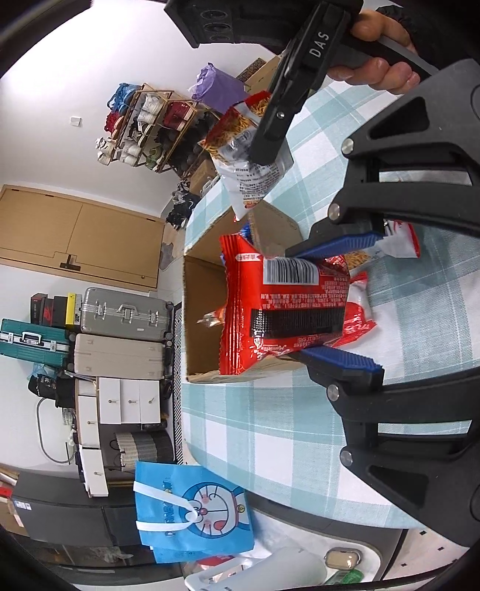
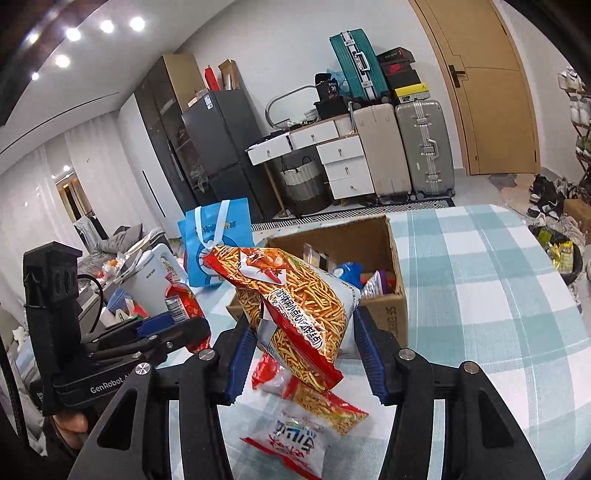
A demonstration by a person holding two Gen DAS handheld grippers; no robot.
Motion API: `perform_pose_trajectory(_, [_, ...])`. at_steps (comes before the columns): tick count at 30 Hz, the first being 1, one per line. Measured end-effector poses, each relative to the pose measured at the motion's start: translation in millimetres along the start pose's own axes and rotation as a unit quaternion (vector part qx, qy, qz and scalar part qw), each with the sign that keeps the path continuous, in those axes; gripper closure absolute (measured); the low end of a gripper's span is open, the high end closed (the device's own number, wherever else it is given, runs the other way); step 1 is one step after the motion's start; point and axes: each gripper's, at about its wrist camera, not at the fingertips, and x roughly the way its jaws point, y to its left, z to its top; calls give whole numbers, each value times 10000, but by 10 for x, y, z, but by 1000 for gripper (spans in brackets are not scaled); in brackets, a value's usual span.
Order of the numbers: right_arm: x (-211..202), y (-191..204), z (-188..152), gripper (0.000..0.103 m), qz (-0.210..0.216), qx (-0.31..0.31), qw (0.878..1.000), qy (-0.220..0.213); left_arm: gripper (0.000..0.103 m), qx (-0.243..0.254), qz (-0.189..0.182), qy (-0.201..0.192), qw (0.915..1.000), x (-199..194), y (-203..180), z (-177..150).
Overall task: Organize snacks
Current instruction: 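Lift both bags over the box and open both grippers to drop them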
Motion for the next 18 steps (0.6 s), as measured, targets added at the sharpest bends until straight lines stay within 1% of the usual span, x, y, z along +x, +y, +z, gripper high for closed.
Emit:
perform_pose_trajectory(11, [135,50,317,50,-83,104,9998,-153,62,89,-4,-75,9999,95,-30,427])
perform_pose_trajectory(14, [195,58,368,50,-181,118,9996,-182,62,30,-37,-98,9999,157,20,522])
perform_pose_trajectory(18, [290,15,416,50,-197,224,9994,-195,62,30,-41,-72,10000,286,106,627])
